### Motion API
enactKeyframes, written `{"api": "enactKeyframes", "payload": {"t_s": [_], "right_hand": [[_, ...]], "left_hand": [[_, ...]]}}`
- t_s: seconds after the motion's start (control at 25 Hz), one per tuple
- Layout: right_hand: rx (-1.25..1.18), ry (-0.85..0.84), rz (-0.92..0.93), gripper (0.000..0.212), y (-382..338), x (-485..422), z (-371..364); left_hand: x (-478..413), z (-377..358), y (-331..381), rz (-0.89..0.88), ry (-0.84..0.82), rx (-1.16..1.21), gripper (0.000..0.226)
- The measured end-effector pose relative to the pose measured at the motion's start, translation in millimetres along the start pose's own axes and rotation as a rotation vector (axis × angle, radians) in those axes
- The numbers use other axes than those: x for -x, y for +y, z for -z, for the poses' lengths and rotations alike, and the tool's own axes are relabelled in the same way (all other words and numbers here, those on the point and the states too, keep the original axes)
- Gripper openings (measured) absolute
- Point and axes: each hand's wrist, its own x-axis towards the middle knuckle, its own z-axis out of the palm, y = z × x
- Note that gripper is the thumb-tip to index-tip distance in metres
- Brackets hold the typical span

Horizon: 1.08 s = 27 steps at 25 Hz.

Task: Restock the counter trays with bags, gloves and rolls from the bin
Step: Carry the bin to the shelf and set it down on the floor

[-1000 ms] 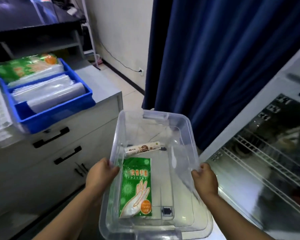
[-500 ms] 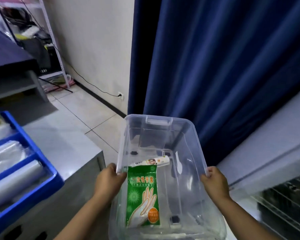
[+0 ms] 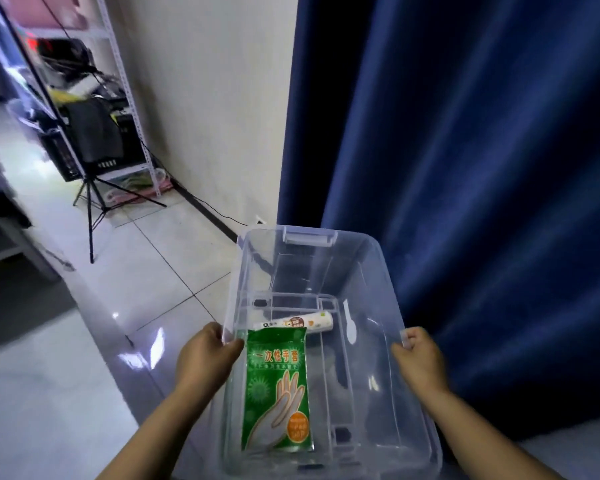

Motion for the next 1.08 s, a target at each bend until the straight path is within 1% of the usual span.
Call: {"api": "enactKeyframes", "payload": {"t_s": [0.16,0.24,0.32,0.36,0.44,0.52,0.6,0.68,0.76,0.84,0.92,1.0,1.08], "right_hand": [[-0.025,-0.148,0.018,0.021,-36.8,-103.1,-46.9],[-0.037,-0.251,0.047,0.024,-62.4,-148.3,-69.9],[-0.048,-0.352,0.071,0.025,-87.9,-183.5,-96.8],[-0.050,-0.373,0.091,0.026,-100.1,-194.5,-109.7],[-0.062,-0.423,0.137,0.023,-127.2,-212.9,-138.2],[-0.054,-0.496,0.196,0.015,-160.0,-233.8,-173.6],[-0.049,-0.550,0.217,0.011,-193.1,-248.5,-210.4],[-0.075,-0.573,0.219,0.011,-223.2,-263.0,-245.4],[-0.072,-0.556,0.236,0.011,-253.7,-278.2,-271.5],[-0.066,-0.548,0.258,0.011,-294.7,-301.9,-305.5],[-0.038,-0.544,0.276,0.011,-342.3,-323.6,-336.6],[0.003,-0.547,0.352,0.012,-394.2,-339.6,-363.6],[-0.006,-0.553,0.396,0.017,-434.9,-350.4,-385.7]], "left_hand": [[-70.3,-10.8,22.6,0.107,0.093,-0.036,0.039],[-98.1,-11.8,31.8,0.179,0.154,-0.058,0.037],[-120.8,-7.8,30.6,0.279,0.194,-0.092,0.031],[-127.5,-4.2,28.7,0.319,0.211,-0.092,0.026],[-141.9,4.9,21.4,0.366,0.263,-0.044,0.023],[-166.3,15.8,9.3,0.422,0.318,-0.024,0.023],[-197.2,28.3,-5.7,0.475,0.353,-0.013,0.027],[-234.9,38.5,-25.9,0.520,0.367,0.038,0.028],[-272.1,47.3,-37.7,0.550,0.351,0.076,0.023],[-322.6,63.0,-50.5,0.542,0.350,0.106,0.020],[-373.8,85.6,-58.7,0.528,0.358,0.111,0.022],[-423.5,113.6,-65.3,0.517,0.383,0.122,0.023],[-460.7,138.6,-72.7,0.530,0.395,0.136,0.019]]}}
